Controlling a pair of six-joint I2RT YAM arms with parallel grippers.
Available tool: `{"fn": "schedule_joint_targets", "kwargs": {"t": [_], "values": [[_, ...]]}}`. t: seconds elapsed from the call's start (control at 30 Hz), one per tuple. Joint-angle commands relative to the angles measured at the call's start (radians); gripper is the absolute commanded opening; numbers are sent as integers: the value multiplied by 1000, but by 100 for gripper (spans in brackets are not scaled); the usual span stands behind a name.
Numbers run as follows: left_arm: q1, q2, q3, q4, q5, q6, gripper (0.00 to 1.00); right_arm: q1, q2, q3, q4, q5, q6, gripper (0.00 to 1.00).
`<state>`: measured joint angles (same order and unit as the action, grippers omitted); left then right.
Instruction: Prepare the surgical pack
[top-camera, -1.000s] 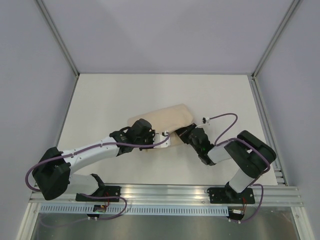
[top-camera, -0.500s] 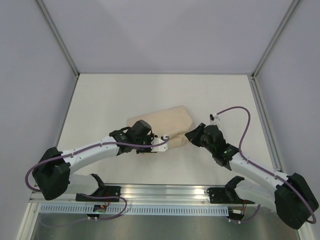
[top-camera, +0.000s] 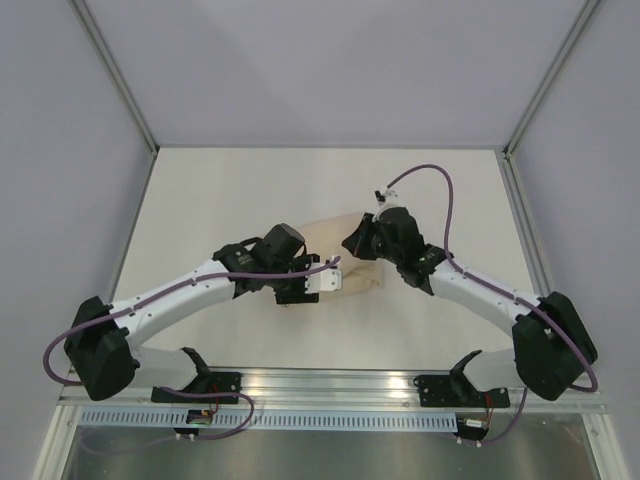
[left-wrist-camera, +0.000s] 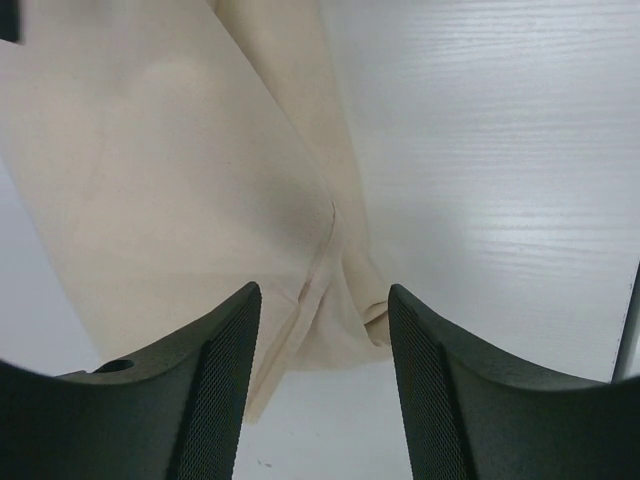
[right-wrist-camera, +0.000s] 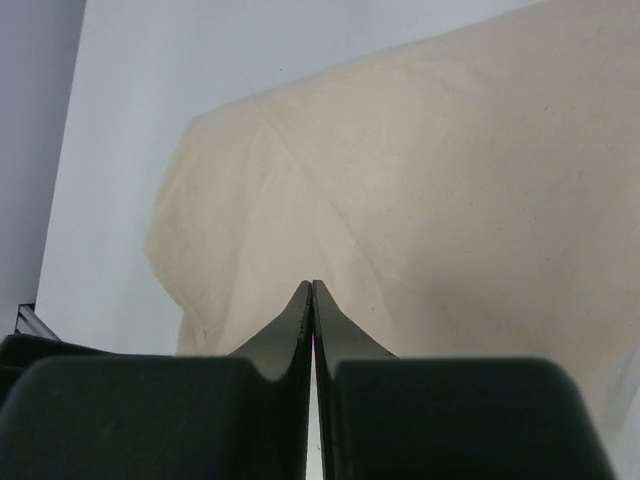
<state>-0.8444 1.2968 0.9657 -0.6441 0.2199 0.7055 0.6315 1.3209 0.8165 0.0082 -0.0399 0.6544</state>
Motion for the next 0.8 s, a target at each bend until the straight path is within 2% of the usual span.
{"fn": "schedule_joint_targets", "kwargs": {"t": [0.0,0.1,0.23,0.4,0.5,0.63,0.7,0.77], "values": [[2,-1,65,9,45,-67,63,-6,86,1,65,-54,-33,1],[1,53,71,49,35,-74,66,-4,101,-74,114,-86,51,0],[-1,140,73,78,29,-84,68,16,81,-288,251,-100,186,0],[-24,193,62,139,-6,-72,74,20,75,-347,266,-84,206,1],[-31,217,70,156,-20,-67,75,20,14,-303,190,-68,166,1],[-36,223,68,185,-17,-67,74,16,-109,-232,-1,-10,119,2],[-39,222,65,195,-7,-69,71,4,-152,-218,-72,18,119,10],[-41,233,64,201,-4,-67,60,-24,-210,-227,-123,38,120,17]]}}
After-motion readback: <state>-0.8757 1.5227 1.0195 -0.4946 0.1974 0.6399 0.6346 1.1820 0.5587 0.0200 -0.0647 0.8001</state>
